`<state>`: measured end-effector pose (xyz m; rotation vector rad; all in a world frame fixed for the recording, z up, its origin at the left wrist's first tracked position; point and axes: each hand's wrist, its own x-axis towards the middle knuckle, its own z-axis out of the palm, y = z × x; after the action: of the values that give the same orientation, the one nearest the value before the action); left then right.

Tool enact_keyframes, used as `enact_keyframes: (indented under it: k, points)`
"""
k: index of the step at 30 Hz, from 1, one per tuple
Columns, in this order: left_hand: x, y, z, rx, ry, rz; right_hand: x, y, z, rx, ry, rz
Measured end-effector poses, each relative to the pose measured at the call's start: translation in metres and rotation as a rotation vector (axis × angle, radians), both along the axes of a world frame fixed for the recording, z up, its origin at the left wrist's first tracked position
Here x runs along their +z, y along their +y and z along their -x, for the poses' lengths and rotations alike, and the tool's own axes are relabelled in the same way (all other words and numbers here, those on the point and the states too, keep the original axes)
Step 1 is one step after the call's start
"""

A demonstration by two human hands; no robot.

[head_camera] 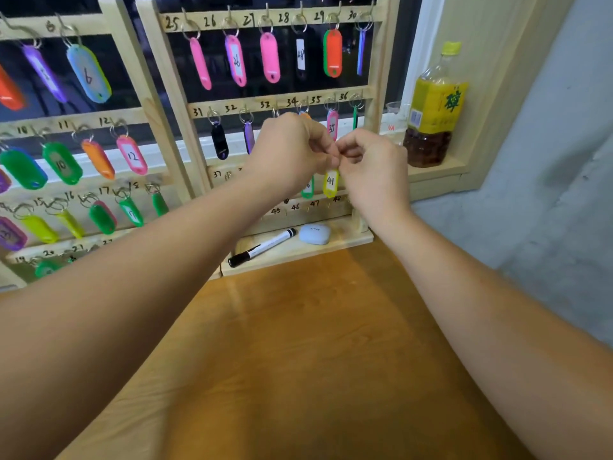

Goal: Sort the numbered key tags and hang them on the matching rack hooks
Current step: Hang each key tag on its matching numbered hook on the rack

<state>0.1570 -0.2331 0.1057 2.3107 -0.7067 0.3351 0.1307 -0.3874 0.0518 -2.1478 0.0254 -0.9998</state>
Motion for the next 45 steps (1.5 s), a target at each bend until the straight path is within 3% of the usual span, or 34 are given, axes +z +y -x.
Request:
enact_keyframes:
  k: [7,19,31,45]
  points:
    - [0.008,-0.015,-0.014,-0.019,-0.075,-0.132,0.000,-0.012,0.008,0.052,0.078,0.026]
    - [0.006,-0.020,-0.027,0.096,-0.082,-0.183,-0.015,-0.014,0.033,0.105,0.002,-0.086]
    - [-0.008,0.026,0.046,0.047,-0.145,-0.014,-0.034,0.019,0.113,0.193,0.079,-0.161]
    - [-0.099,0.192,0.209,0.071,0.295,-0.009,-0.058,0.101,0.222,0.480,0.370,-0.045]
